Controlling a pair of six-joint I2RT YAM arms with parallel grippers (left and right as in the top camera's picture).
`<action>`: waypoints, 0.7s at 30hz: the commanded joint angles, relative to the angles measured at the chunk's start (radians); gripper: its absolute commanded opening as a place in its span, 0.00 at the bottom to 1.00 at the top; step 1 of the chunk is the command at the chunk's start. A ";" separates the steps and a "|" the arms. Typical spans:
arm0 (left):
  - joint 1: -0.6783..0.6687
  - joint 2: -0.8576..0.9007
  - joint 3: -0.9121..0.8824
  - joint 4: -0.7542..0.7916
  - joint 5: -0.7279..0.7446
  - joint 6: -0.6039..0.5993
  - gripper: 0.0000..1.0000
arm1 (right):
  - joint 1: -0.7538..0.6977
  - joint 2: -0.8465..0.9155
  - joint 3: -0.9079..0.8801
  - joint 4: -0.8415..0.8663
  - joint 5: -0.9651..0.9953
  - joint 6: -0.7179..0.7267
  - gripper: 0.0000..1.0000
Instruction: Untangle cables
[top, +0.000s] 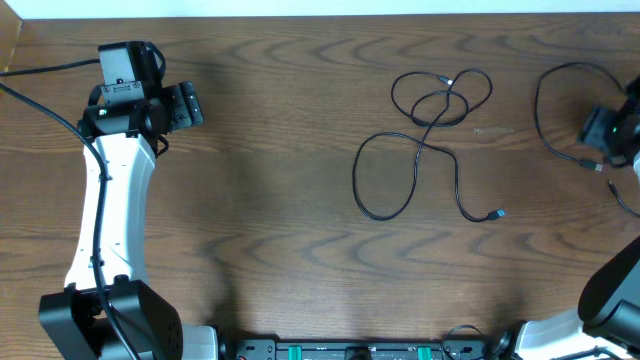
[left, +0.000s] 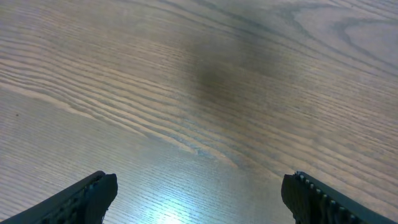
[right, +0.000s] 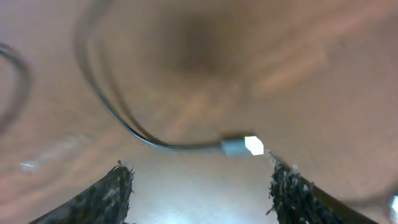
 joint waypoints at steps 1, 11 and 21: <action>0.003 -0.014 -0.008 -0.003 -0.005 -0.005 0.90 | 0.064 0.037 0.000 0.048 -0.129 -0.043 0.71; 0.003 -0.014 -0.008 -0.003 -0.005 -0.005 0.90 | 0.171 0.280 0.000 0.337 -0.076 -0.014 0.70; 0.003 -0.014 -0.008 -0.003 -0.005 -0.005 0.90 | 0.170 0.417 0.000 0.389 -0.053 -0.050 0.41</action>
